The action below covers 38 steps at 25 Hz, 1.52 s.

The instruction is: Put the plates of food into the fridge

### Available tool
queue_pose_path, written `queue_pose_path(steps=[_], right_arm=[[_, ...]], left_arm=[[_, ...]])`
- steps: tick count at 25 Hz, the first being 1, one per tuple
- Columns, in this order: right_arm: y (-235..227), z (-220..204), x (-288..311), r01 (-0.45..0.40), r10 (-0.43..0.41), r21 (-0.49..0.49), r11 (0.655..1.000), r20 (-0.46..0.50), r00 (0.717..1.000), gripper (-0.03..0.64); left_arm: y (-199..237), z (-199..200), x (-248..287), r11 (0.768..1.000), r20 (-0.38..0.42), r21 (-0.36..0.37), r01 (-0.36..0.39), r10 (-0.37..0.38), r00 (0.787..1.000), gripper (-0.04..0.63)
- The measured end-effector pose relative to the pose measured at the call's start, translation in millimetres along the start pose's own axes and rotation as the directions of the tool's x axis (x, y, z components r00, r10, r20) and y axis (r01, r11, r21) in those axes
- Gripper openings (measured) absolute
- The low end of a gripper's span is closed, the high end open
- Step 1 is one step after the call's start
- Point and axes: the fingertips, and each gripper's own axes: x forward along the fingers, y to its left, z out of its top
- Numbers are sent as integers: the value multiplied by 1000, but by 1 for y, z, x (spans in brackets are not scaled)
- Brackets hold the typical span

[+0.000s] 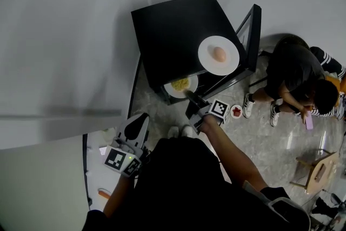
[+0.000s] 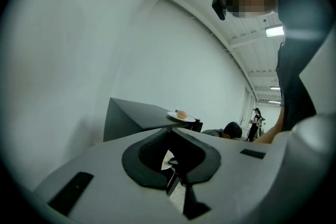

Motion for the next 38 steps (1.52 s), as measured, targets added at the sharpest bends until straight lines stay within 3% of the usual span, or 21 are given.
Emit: queue_pose_path(steps=[29,33,36,38], right_arm=[[-3,18,67,42,-42,17,999,28,999,35],[-1,19,68,2,-5,86,996,35,999,36],[1,17,61,9,-10,28,1000,16,1000,102],[-1,16,53,27,-27,-30,999,7,1000,109]], left_arm=[[2,-1,-6,997,-8,-12,-71,71,997,37],[-1,-1,-5,998,-14,-9,-63,63,998,37],[-4,0,-3,999,-11,-6,-52,51,999,37],[-6,1,-2,999,-6,-9,-44,44,999,37]])
